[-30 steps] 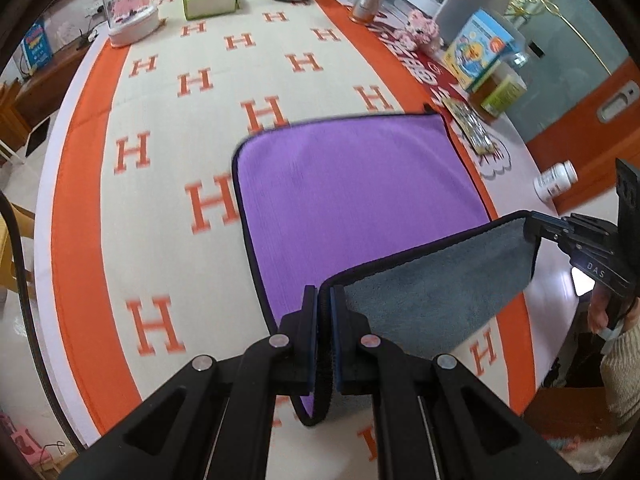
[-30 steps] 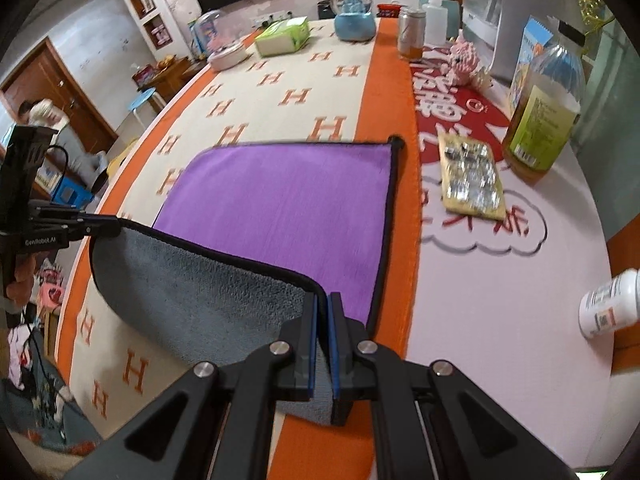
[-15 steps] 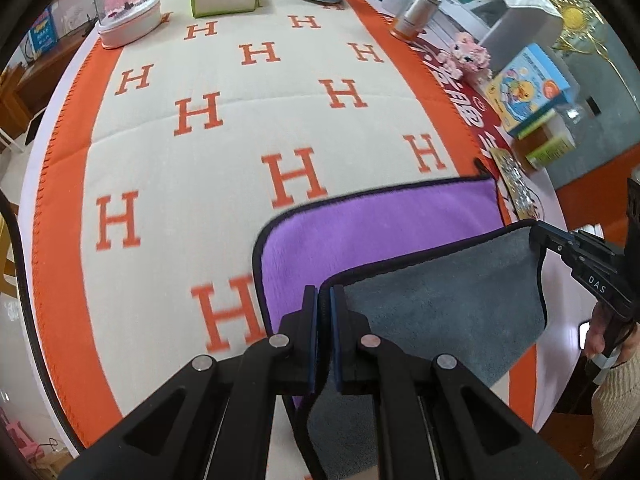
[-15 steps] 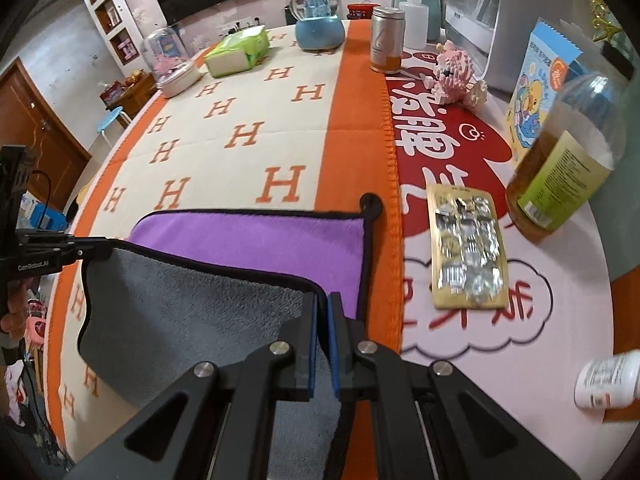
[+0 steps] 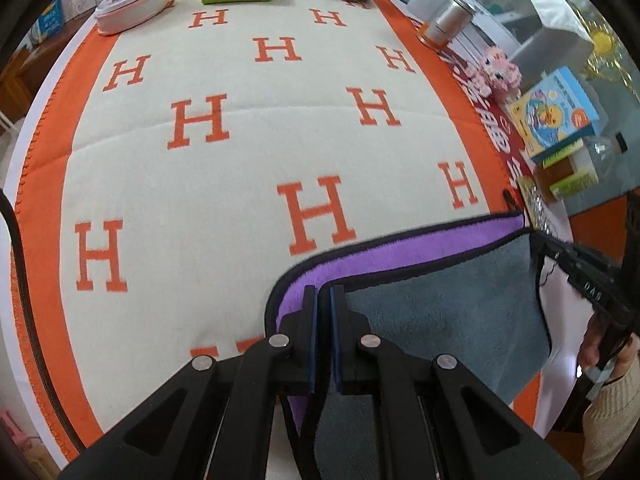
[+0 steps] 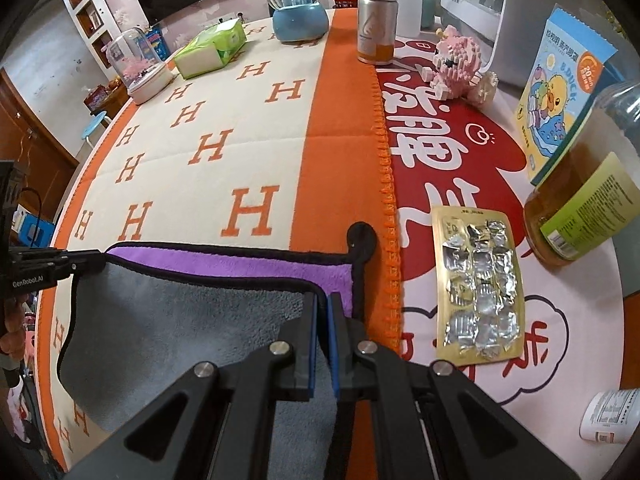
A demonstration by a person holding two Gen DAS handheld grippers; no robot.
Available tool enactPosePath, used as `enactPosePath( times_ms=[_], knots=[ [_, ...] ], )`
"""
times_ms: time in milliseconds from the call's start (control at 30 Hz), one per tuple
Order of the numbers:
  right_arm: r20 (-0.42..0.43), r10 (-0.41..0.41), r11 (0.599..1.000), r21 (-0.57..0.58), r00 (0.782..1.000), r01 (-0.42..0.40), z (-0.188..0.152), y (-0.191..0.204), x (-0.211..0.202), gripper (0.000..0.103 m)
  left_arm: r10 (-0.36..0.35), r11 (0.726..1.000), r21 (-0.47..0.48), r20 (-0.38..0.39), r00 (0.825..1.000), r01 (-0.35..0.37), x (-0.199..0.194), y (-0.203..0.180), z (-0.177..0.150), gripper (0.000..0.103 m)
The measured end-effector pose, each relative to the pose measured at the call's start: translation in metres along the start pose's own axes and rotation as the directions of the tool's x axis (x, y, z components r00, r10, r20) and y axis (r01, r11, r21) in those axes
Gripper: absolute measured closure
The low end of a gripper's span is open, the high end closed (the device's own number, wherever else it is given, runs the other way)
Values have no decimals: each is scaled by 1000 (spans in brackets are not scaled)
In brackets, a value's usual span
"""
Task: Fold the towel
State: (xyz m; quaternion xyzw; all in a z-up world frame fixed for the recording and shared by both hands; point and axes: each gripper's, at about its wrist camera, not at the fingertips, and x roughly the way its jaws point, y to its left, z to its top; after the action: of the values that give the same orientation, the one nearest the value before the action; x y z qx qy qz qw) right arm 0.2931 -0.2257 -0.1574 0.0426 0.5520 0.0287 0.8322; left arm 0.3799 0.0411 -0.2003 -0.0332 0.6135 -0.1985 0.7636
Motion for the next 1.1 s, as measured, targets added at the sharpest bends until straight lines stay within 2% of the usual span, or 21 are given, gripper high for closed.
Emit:
enactPosePath(
  times_ms=[300,467,533,567,633,700,767,900,1100],
  knots=[
    [1,-16,1000,-6,1000,16,12,-1,11,98,6,999,-33,29,1000,-6,4,4,14,98],
    [-10,-65,997,-37,998,65,12,5,17,95,15,998,-55,28,999,-14,10,10,11,96],
    [-7,-75,996,-46,997,75,10,8,16,90,24,997,-71,31,999,-22,9,12,10,81],
    [-4,-72,996,-47,997,72,10,8,14,84,46,996,-80,34,998,-43,7,13,9,63],
    [9,-70,996,-49,997,71,9,9,8,75,76,993,-94,64,995,-70,0,15,7,50],
    [24,-80,995,-51,996,81,8,10,1,69,80,991,-113,84,993,-70,-8,18,6,47],
    [32,-86,995,-54,996,88,8,11,-3,69,75,989,-131,93,993,-62,-15,21,4,45],
    [43,-85,995,-47,995,87,8,12,-13,69,113,986,-137,109,988,-97,-27,21,-1,35],
    [47,-82,996,-32,996,83,1,17,-23,69,111,987,-130,125,986,-95,-39,11,-9,30]
  ],
)
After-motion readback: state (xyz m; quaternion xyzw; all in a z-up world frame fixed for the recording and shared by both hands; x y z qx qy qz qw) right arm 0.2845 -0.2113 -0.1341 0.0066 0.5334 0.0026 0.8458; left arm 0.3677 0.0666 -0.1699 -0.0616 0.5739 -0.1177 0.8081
